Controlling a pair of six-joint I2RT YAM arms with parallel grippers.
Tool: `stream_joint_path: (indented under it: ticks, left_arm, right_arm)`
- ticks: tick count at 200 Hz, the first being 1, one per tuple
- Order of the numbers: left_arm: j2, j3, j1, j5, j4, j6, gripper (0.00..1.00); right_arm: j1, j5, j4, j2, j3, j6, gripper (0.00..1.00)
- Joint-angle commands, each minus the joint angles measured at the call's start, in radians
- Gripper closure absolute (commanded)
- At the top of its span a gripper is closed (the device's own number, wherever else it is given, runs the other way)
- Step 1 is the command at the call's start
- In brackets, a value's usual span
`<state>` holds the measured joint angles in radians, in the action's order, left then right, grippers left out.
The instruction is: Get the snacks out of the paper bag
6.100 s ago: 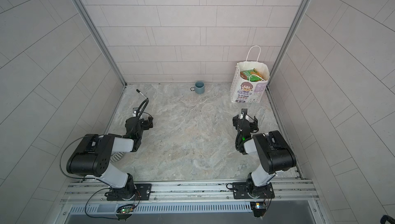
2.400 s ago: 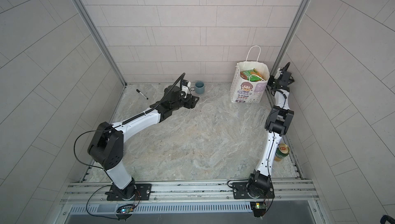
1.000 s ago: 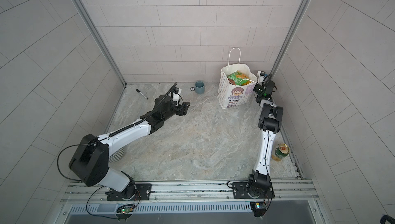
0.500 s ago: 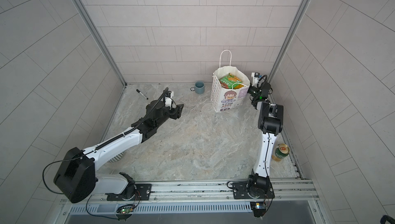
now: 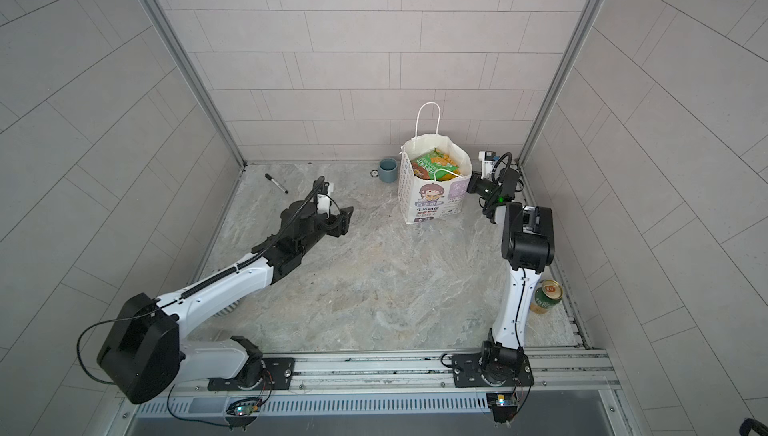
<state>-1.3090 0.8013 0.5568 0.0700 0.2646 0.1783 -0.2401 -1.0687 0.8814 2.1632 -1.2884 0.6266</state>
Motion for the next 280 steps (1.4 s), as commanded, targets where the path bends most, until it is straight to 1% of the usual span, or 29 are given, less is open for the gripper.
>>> stream_joint_path:
  ticks: [1, 26, 41, 56, 74, 88, 109, 135, 148, 161, 179, 195, 199, 202, 207, 211, 216, 220, 223, 226, 232, 236, 241, 245, 252, 257, 266, 272, 280]
  left_arm:
    - [0.031, -0.022, -0.004, 0.035, 0.011, -0.015, 0.24]
    - [0.039, -0.034, -0.005, 0.052, 0.031, -0.011, 0.23]
    - [0.046, -0.033, -0.006, 0.066, 0.03, -0.016, 0.22]
    - [0.055, -0.031, -0.012, 0.084, 0.031, -0.014, 0.21]
    - [0.062, -0.006, -0.04, 0.063, 0.019, -0.016, 0.21]
    - [0.065, 0.026, -0.075, 0.038, 0.002, -0.005, 0.21]
    - [0.072, 0.073, -0.133, -0.015, -0.021, 0.021, 0.21]
    - [0.087, 0.088, -0.164, -0.025, -0.02, 0.028, 0.21]
    - [0.088, 0.085, -0.17, -0.032, -0.018, 0.03, 0.21]
    - [0.094, 0.079, -0.172, -0.029, -0.025, 0.03, 0.21]
    - [0.12, 0.056, -0.171, 0.001, -0.027, 0.054, 0.21]
    - [0.162, 0.025, -0.172, 0.032, -0.004, 0.104, 0.22]
    - [0.172, 0.021, -0.172, 0.038, -0.001, 0.113, 0.21]
    - [0.18, 0.018, -0.172, 0.043, -0.001, 0.12, 0.2]
    - [0.194, 0.017, -0.172, 0.056, -0.006, 0.128, 0.13]
    - [0.203, 0.018, -0.171, 0.065, -0.01, 0.136, 0.04]
    - [0.216, 0.017, -0.171, 0.078, -0.015, 0.145, 0.0]
    - [0.224, 0.017, -0.171, 0.086, -0.017, 0.15, 0.0]
    - [0.231, 0.017, -0.172, 0.091, -0.017, 0.155, 0.0]
    - [0.234, 0.017, -0.171, 0.096, -0.019, 0.159, 0.0]
    - [0.243, 0.025, -0.173, 0.098, -0.029, 0.165, 0.0]
    - [0.246, 0.035, -0.174, 0.097, -0.045, 0.168, 0.0]
    - [0.252, 0.052, -0.173, 0.099, -0.076, 0.176, 0.0]
    - [0.255, 0.069, -0.173, 0.097, -0.104, 0.184, 0.0]
    - [0.262, 0.093, -0.173, 0.092, -0.151, 0.194, 0.0]
    - [0.267, 0.105, -0.173, 0.077, -0.17, 0.197, 0.0]
    - [0.277, 0.123, -0.173, 0.047, -0.199, 0.197, 0.03]
    - [0.284, 0.136, -0.173, 0.033, -0.223, 0.199, 0.04]
    - [0.287, 0.158, -0.174, 0.009, -0.263, 0.197, 0.05]
  right_arm:
    - [0.046, -0.011, -0.077, -0.082, 0.046, -0.104, 0.52]
    - [0.101, 0.079, -0.311, -0.149, 0.086, -0.285, 0.52]
    - [0.144, 0.137, -0.364, -0.181, 0.113, -0.327, 0.51]
    - [0.184, 0.166, -0.344, -0.205, 0.14, -0.29, 0.51]
    - [0.246, 0.221, -0.339, -0.24, 0.183, -0.249, 0.51]
    - [0.312, 0.322, -0.346, -0.285, 0.243, -0.254, 0.51]
    - [0.4, 0.427, -0.346, -0.339, 0.319, -0.231, 0.51]
    - [0.485, 0.493, -0.274, -0.412, 0.426, -0.144, 0.51]
    - [0.524, 0.552, -0.303, -0.467, 0.463, -0.139, 0.5]
    - [0.535, 0.628, -0.358, -0.517, 0.474, -0.147, 0.46]
    - [0.51, 0.738, -0.492, -0.588, 0.445, -0.171, 0.41]
    - [0.495, 0.904, -0.657, -0.653, 0.385, -0.196, 0.32]
    - [0.492, 0.932, -0.69, -0.666, 0.367, -0.203, 0.28]
    - [0.487, 0.953, -0.71, -0.675, 0.356, -0.195, 0.22]
    - [0.475, 0.983, -0.733, -0.688, 0.343, -0.149, 0.03]
    - [0.455, 0.997, -0.737, -0.694, 0.339, -0.082, 0.01]
    - [0.42, 0.992, -0.75, -0.696, 0.338, 0.031, 0.01]
    - [0.383, 0.937, -0.735, -0.695, 0.339, 0.105, 0.01]
    - [0.355, 0.858, -0.698, -0.69, 0.344, 0.145, 0.01]
    - [0.321, 0.759, -0.639, -0.681, 0.353, 0.168, 0.01]
    - [0.276, 0.613, -0.492, -0.657, 0.368, 0.211, 0.02]
    - [0.26, 0.559, -0.442, -0.644, 0.365, 0.241, 0.02]
    - [0.248, 0.526, -0.45, -0.634, 0.341, 0.251, 0.05]
    - [0.246, 0.517, -0.487, -0.637, 0.318, 0.231, 0.07]
    - [0.26, 0.534, -0.576, -0.658, 0.274, 0.146, 0.12]
    - [0.284, 0.582, -0.662, -0.685, 0.237, 0.05, 0.21]
    - [0.328, 0.661, -0.776, -0.721, 0.189, -0.071, 0.31]
    - [0.361, 0.696, -0.84, -0.741, 0.152, -0.16, 0.34]
    - [0.396, 0.707, -0.909, -0.752, 0.101, -0.268, 0.36]
